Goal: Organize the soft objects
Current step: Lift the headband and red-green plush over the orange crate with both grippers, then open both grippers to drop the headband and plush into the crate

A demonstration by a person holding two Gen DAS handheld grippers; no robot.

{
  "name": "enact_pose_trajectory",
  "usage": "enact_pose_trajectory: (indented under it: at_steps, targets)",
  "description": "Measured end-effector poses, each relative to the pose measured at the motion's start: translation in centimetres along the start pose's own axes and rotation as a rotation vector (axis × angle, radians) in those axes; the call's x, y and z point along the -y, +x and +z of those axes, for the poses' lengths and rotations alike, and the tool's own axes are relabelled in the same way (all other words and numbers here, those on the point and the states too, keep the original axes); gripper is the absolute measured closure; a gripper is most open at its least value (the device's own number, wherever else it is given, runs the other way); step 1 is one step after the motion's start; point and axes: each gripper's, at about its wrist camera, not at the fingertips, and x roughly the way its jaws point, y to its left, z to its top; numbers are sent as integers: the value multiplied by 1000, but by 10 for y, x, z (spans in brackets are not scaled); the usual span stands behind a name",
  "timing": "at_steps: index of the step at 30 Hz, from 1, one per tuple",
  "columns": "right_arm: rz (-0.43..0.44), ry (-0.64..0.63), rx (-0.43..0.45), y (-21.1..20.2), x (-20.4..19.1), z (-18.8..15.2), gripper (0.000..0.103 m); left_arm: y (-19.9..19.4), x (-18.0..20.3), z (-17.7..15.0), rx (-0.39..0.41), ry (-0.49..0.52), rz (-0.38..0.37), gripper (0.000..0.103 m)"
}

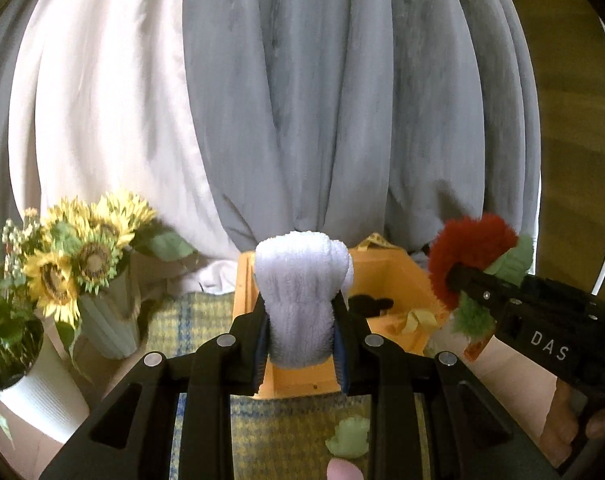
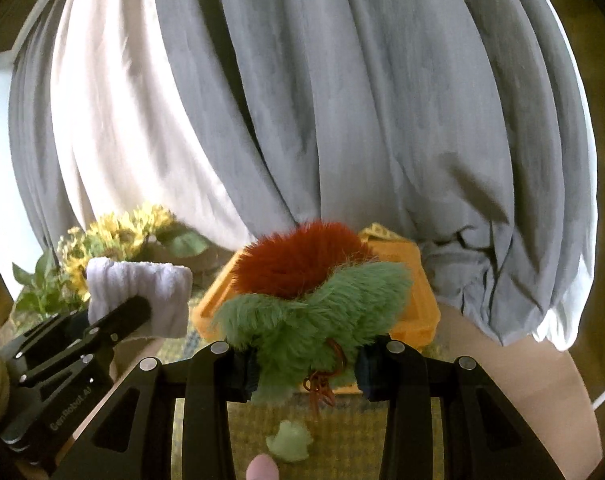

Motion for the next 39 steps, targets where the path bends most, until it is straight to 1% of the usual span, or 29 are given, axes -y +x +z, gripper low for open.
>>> enact_pose_trajectory:
  at_steps: [11,20,25,30,39]
  targets:
    - [10,7,63,11,3,23,65,12,-1,23,51,21,-2,76]
    - [16,17,57,34,10,37,65,36,-5,38,63,44,2,76]
    - [13,23,47,52,13,43,65,57,-6,42,46,48,0,76]
    - [13,30,16,75,17,45,65,78,-5,39,21,51,-7,76]
    - [2,43,-54,118,30,39,65,129,-5,25,-59,55,-17,76]
